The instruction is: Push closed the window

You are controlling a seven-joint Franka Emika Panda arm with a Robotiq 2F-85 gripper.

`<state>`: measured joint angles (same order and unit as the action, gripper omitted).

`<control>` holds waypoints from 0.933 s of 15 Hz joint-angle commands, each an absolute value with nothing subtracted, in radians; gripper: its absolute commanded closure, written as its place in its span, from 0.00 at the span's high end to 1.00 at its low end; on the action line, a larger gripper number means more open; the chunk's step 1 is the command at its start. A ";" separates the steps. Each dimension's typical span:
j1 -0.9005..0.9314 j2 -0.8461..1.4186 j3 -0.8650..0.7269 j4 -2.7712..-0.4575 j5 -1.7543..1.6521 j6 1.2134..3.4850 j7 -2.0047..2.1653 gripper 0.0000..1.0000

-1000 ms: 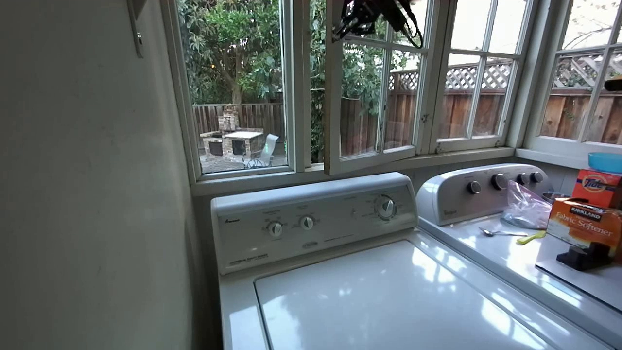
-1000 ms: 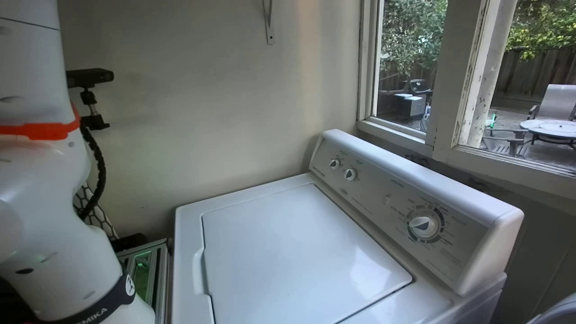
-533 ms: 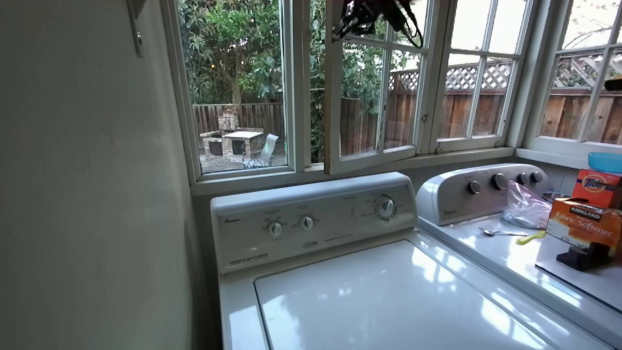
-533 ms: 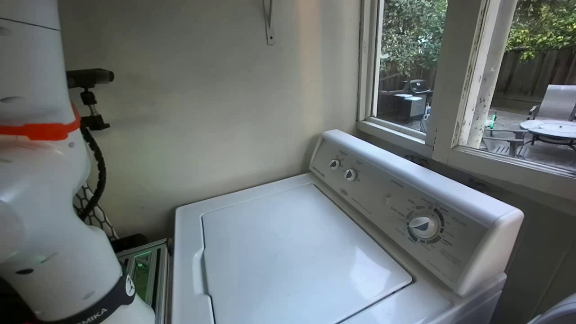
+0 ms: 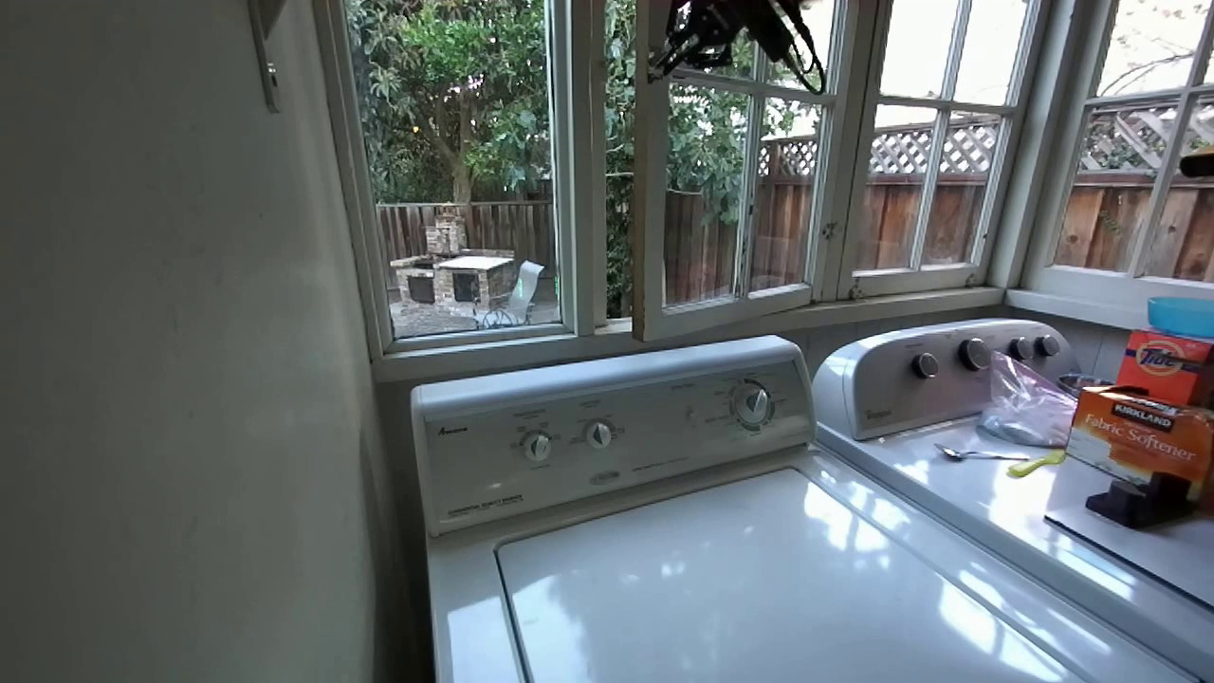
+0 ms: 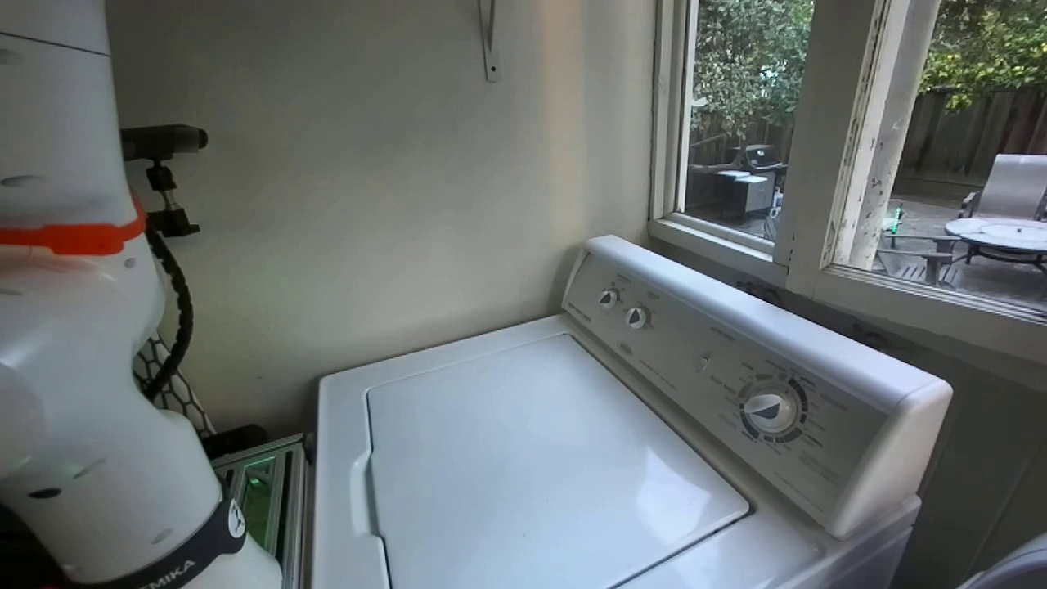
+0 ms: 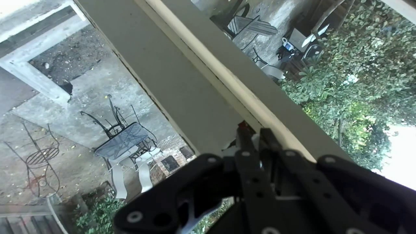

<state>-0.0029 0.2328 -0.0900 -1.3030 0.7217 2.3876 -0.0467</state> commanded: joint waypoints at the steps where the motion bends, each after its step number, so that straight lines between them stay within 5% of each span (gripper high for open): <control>1: -0.003 0.233 -0.090 -1.303 0.722 2.388 -0.047 0.12; 14: -0.062 0.381 -0.016 -1.058 0.775 2.318 0.125 0.03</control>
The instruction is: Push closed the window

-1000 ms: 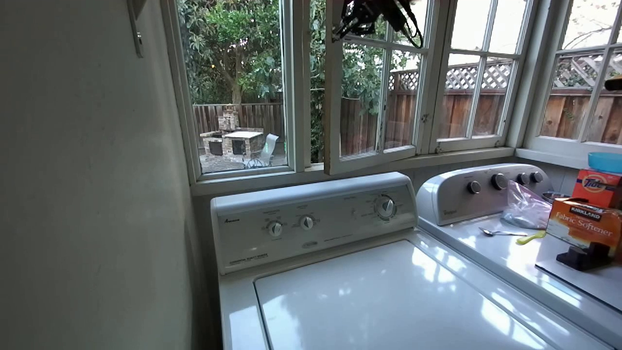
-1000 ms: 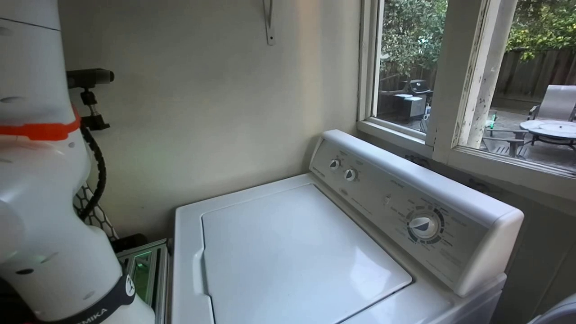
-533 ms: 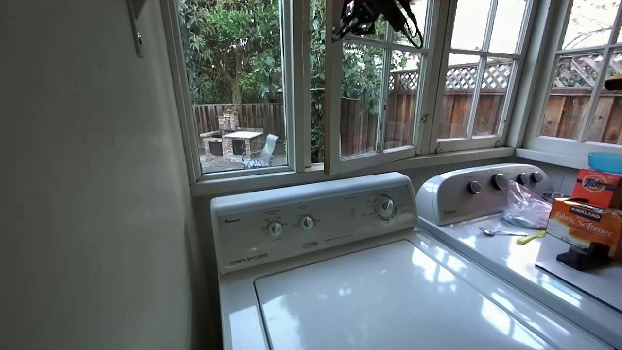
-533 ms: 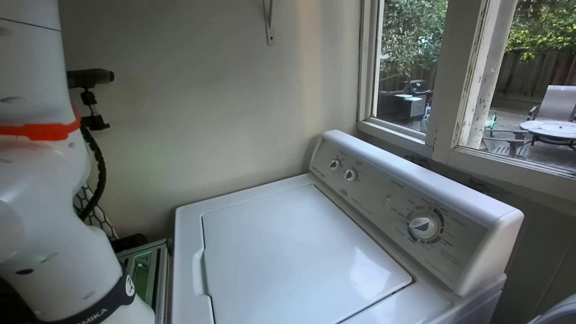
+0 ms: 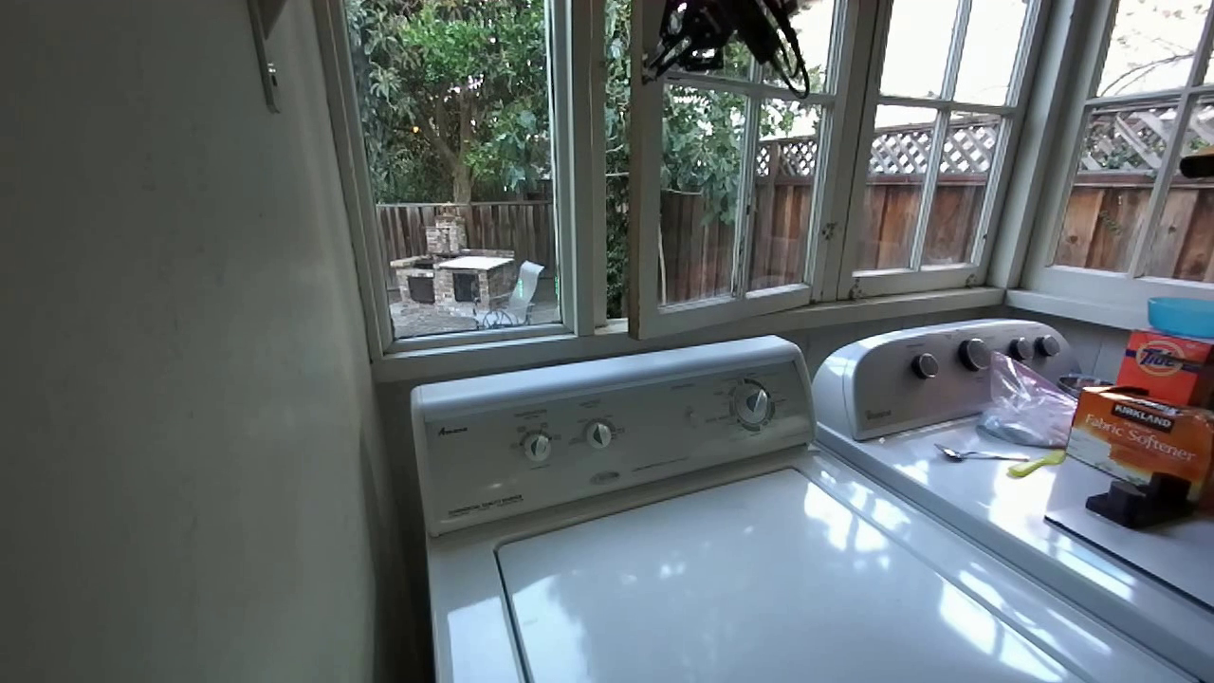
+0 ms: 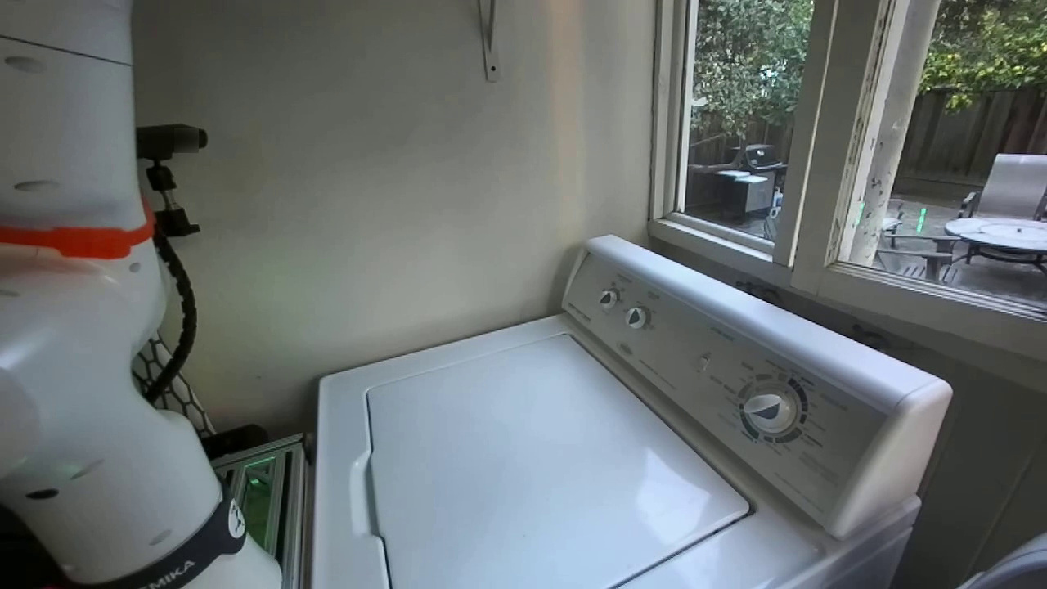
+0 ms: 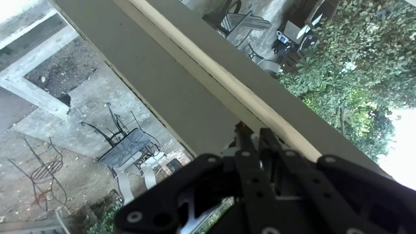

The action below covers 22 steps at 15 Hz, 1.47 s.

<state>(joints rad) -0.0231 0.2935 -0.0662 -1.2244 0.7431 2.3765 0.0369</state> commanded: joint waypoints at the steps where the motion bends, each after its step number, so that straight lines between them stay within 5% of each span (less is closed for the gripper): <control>1: -0.071 0.410 -0.005 -1.011 0.773 2.304 0.151 0.03; 13: -0.058 0.707 0.019 -0.584 0.731 2.295 0.431 0.03; 14: -0.077 0.640 0.015 -0.735 0.735 2.308 0.352 0.12; 19: -0.073 0.689 0.013 -0.664 0.729 2.308 0.390 0.12; 20: -0.073 0.691 0.013 -0.661 0.729 2.308 0.391 0.03; 22: -0.064 0.716 0.015 -0.633 0.734 2.346 0.401 0.03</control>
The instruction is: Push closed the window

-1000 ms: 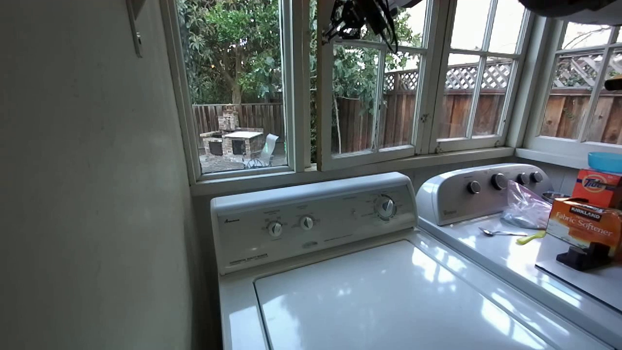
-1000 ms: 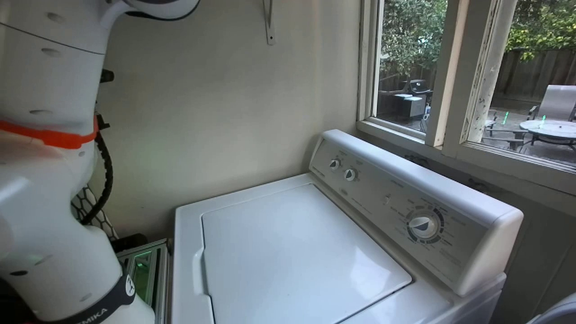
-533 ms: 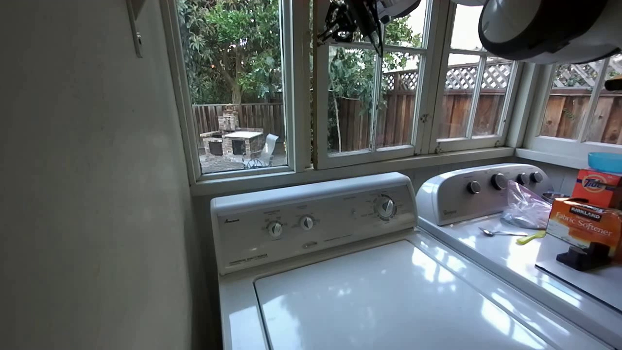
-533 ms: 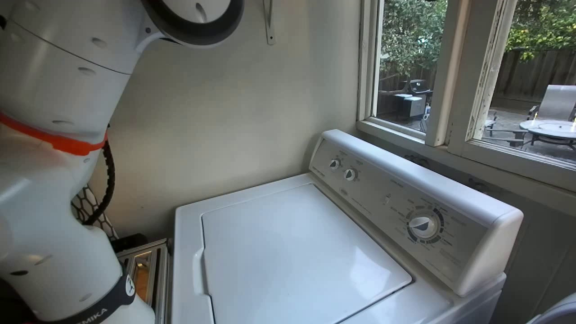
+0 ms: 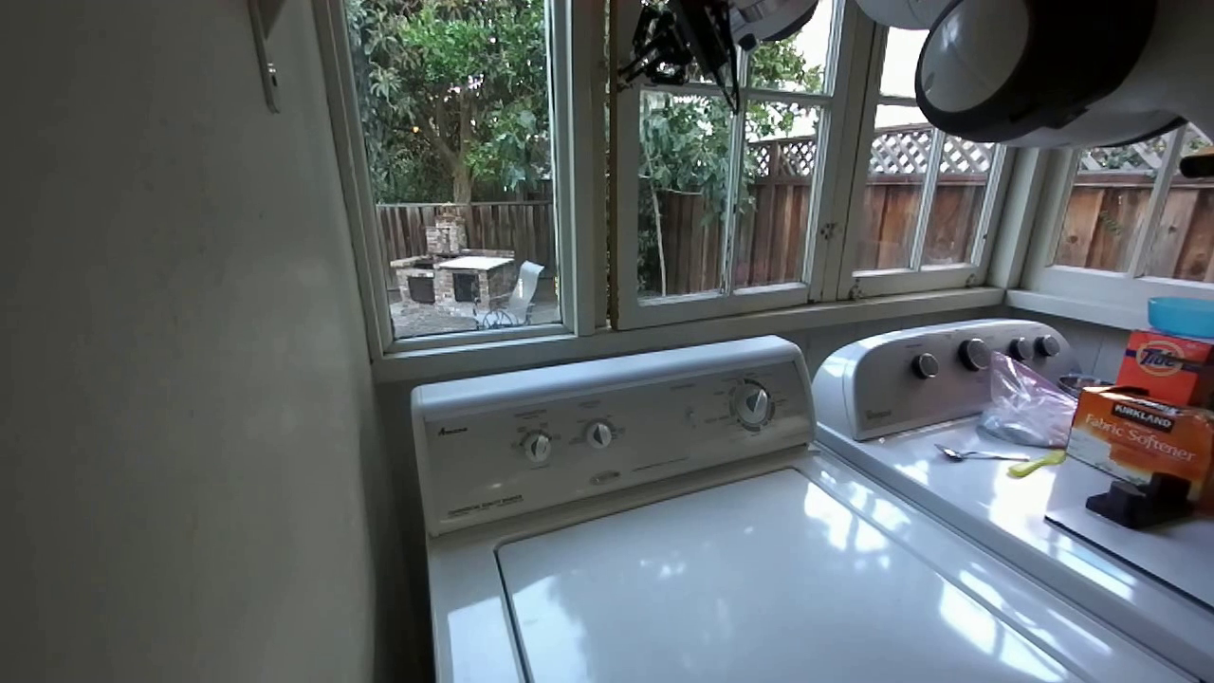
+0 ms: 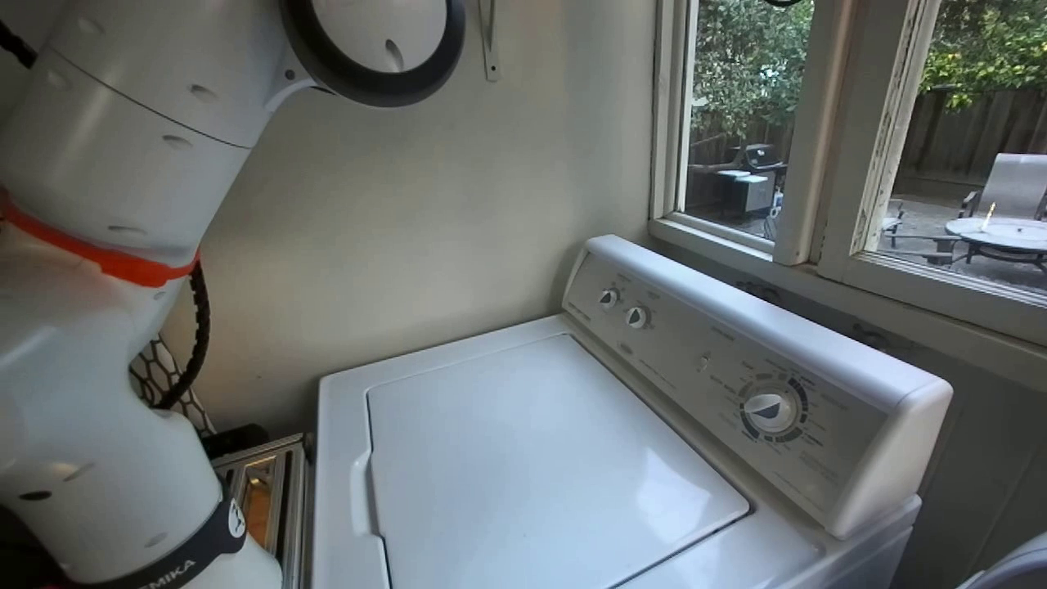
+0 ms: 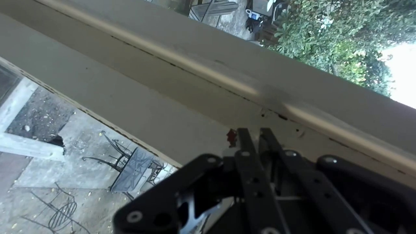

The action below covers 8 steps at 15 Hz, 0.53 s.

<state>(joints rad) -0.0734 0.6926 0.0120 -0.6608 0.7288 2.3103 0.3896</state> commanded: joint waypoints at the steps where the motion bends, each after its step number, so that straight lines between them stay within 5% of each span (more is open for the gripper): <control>1: -0.060 0.729 0.018 -0.618 0.739 2.374 0.402 0.03; 8: -0.042 0.808 0.074 -0.562 0.770 2.560 0.386 0.03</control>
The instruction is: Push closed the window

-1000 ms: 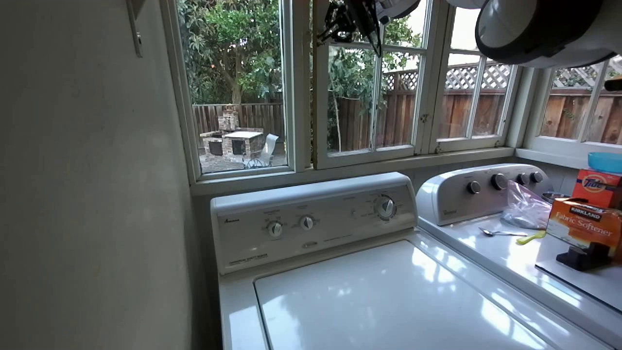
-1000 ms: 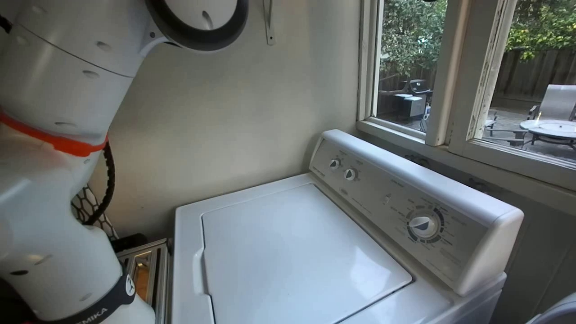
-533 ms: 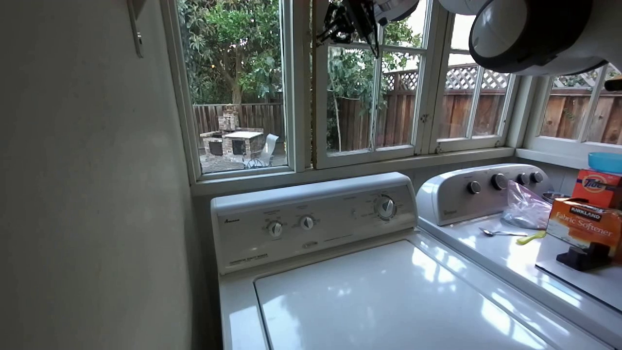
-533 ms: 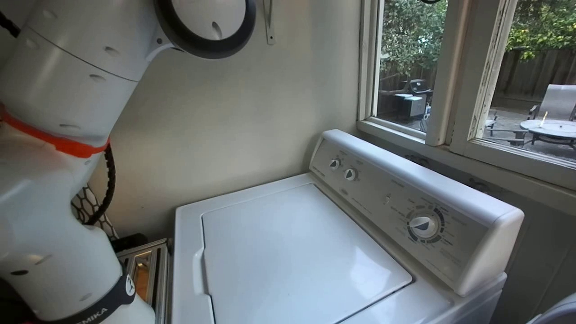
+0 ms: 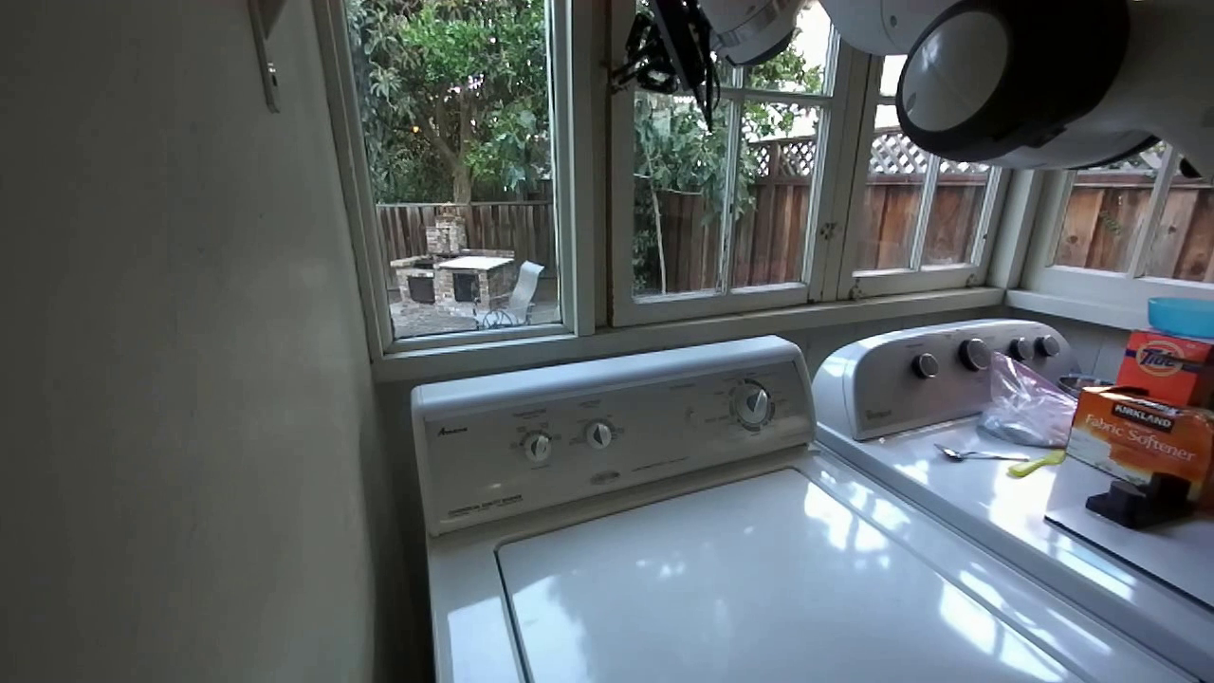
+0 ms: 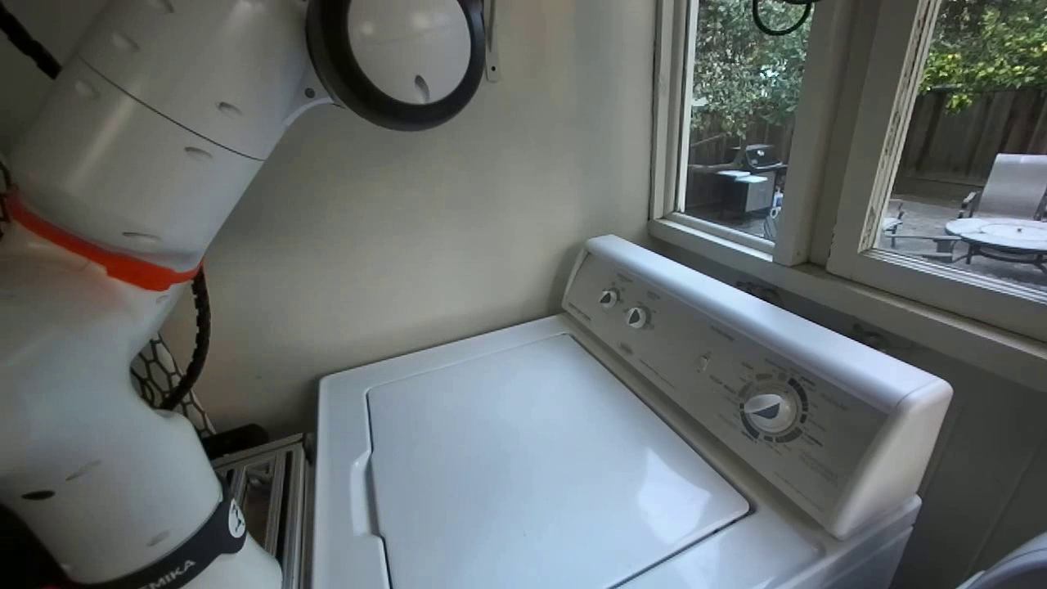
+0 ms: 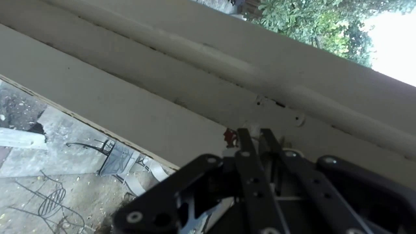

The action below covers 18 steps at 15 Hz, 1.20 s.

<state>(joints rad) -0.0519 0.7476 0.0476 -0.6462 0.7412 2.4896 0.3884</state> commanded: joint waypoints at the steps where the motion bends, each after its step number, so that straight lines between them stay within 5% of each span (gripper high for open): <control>1: -0.041 0.819 0.082 -0.551 0.771 2.580 0.385 0.03; 16: -0.034 0.960 0.235 -0.413 0.761 2.798 0.254 0.03; 18: -0.035 0.963 0.246 -0.413 0.758 2.810 0.244 0.38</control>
